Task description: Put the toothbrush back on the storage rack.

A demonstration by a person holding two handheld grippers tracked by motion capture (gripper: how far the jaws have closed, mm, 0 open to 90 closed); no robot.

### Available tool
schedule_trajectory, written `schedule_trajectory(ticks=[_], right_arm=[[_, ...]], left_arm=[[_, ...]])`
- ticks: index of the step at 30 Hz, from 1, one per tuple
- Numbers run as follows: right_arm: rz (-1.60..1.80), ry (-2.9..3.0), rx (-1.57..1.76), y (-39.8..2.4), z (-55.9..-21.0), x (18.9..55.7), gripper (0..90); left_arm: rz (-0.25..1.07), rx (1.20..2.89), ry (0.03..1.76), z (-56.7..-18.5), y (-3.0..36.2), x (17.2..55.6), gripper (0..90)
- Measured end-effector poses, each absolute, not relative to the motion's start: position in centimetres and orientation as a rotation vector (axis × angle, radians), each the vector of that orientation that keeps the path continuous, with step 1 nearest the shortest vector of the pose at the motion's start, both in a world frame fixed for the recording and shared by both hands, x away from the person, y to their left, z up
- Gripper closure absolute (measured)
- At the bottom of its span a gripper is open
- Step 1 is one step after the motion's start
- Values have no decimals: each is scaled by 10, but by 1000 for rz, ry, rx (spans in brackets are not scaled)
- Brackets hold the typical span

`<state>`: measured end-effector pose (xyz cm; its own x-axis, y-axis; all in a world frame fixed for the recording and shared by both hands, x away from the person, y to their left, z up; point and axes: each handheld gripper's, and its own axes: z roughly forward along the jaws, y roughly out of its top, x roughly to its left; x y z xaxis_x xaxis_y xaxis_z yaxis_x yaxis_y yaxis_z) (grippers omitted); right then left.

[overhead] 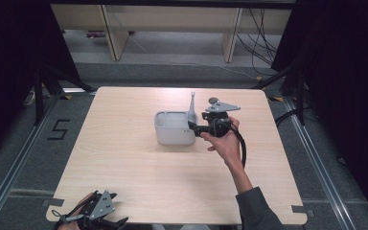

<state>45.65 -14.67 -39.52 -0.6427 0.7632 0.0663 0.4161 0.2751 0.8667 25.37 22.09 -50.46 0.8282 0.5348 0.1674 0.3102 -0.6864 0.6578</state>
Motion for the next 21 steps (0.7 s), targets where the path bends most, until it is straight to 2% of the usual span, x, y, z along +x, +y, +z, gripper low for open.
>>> schedule_trajectory(ticks=[21], right_arm=[[1308, 2193, 1057, -150, -401, 449, 324]], left_arm=[[463, 2362, 611, -504, 221, 253, 158]])
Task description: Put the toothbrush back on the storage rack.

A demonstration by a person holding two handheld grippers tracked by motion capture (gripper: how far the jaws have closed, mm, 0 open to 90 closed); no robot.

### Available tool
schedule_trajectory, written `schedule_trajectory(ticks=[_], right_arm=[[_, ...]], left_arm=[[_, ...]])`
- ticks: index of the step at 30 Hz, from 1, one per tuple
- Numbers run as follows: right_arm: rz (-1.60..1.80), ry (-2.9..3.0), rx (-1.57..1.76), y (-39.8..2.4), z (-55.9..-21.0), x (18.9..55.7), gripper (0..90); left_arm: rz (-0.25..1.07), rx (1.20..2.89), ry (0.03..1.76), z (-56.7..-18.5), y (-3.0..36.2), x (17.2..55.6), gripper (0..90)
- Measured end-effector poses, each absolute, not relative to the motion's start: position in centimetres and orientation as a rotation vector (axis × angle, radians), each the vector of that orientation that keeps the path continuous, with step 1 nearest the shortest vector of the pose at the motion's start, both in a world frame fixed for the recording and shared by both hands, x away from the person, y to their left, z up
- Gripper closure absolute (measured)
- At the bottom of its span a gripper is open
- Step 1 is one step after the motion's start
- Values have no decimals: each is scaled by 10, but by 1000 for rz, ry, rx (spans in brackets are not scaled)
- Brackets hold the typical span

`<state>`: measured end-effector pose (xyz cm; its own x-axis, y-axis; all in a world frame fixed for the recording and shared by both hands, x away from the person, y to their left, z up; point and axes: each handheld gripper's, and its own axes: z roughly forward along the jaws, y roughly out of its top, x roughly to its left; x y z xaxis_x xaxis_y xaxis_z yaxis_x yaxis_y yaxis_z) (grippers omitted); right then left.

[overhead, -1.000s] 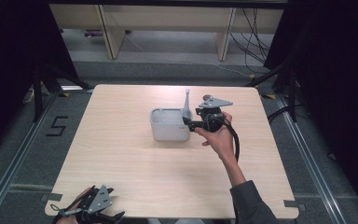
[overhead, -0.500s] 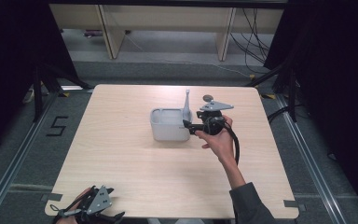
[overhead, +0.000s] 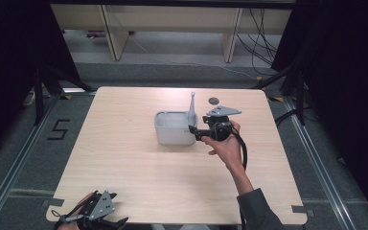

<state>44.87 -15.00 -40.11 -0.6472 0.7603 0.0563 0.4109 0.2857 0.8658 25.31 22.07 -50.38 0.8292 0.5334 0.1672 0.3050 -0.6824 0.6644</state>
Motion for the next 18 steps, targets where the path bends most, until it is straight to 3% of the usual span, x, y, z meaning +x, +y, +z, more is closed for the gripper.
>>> schedule_trajectory(ticks=[18], right_arm=[[1323, 2207, 1048, -153, -404, 440, 309]], left_arm=[[463, 2362, 608, -504, 221, 253, 158]])
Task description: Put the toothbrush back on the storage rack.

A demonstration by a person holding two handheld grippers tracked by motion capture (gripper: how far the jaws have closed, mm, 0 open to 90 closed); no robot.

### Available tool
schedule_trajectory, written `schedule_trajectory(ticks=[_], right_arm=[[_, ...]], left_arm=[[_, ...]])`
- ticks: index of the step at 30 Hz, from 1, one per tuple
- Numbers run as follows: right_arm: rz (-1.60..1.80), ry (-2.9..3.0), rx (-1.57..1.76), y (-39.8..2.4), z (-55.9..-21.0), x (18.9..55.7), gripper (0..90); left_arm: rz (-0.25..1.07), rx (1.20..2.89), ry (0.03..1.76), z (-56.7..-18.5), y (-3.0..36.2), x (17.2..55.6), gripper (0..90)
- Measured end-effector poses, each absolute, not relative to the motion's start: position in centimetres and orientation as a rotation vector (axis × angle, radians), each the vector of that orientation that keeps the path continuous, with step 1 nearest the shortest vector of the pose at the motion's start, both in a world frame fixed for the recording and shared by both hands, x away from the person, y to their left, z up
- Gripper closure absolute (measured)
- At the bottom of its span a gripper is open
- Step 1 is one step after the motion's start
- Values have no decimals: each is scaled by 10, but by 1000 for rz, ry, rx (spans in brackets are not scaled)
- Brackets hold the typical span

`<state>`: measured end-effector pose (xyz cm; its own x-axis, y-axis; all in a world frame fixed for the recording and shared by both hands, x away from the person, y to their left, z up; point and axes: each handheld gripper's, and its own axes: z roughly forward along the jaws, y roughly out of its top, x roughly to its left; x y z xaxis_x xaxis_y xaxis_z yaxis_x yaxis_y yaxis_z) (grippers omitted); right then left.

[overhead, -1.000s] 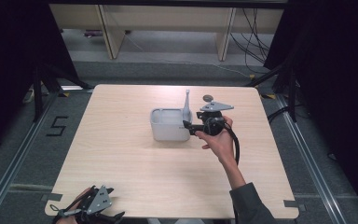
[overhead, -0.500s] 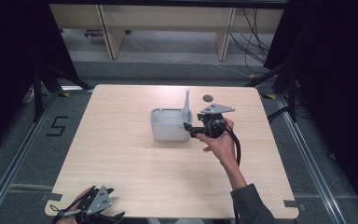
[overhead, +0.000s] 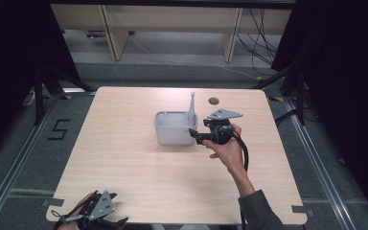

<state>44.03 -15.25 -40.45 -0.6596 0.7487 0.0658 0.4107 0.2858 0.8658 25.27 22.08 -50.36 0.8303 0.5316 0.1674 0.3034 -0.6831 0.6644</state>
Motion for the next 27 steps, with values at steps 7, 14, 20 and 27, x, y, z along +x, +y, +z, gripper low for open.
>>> schedule_trajectory(ticks=[7, 14, 20, 27], right_arm=[[1305, 2235, 1049, -153, -407, 433, 306], [1299, 2252, 1030, -150, -408, 424, 288], [1326, 2257, 1021, -146, -411, 416, 257], [1308, 2286, 996, -145, -416, 408, 243]], left_arm=[[461, 2366, 607, -504, 221, 253, 159], [459, 2369, 609, -504, 221, 253, 158], [457, 2362, 620, -504, 221, 253, 158], [465, 2362, 616, -504, 221, 253, 158]])
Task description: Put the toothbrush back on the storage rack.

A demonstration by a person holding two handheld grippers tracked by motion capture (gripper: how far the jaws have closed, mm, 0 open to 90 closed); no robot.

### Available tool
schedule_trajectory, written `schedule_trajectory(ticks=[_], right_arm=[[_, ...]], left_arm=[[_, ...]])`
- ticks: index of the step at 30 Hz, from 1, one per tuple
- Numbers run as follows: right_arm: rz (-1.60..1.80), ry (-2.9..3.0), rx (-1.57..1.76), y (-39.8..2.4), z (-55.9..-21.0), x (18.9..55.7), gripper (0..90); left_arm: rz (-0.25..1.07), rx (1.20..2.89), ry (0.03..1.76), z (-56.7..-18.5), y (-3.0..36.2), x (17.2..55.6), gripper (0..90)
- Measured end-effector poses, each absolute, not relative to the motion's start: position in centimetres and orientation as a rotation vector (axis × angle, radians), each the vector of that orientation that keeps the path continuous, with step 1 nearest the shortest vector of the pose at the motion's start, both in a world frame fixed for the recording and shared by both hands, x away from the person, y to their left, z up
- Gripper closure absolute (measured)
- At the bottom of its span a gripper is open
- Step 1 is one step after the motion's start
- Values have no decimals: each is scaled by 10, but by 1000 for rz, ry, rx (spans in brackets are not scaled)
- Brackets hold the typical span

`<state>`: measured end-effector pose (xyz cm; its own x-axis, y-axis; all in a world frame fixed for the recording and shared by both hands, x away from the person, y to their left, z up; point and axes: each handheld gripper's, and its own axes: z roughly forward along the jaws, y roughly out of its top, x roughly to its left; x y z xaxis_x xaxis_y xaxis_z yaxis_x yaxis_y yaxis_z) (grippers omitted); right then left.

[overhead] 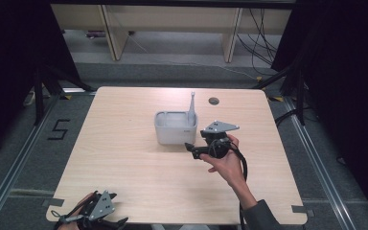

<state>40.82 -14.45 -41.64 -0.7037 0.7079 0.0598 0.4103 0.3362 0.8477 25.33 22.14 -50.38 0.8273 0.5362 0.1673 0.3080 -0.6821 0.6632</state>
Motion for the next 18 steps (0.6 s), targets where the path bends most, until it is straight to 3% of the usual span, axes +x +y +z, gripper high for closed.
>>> schedule_trajectory(ticks=[18], right_arm=[[1305, 2353, 1025, -147, -433, 388, 215]], left_arm=[[467, 2362, 616, -504, 221, 253, 158]])
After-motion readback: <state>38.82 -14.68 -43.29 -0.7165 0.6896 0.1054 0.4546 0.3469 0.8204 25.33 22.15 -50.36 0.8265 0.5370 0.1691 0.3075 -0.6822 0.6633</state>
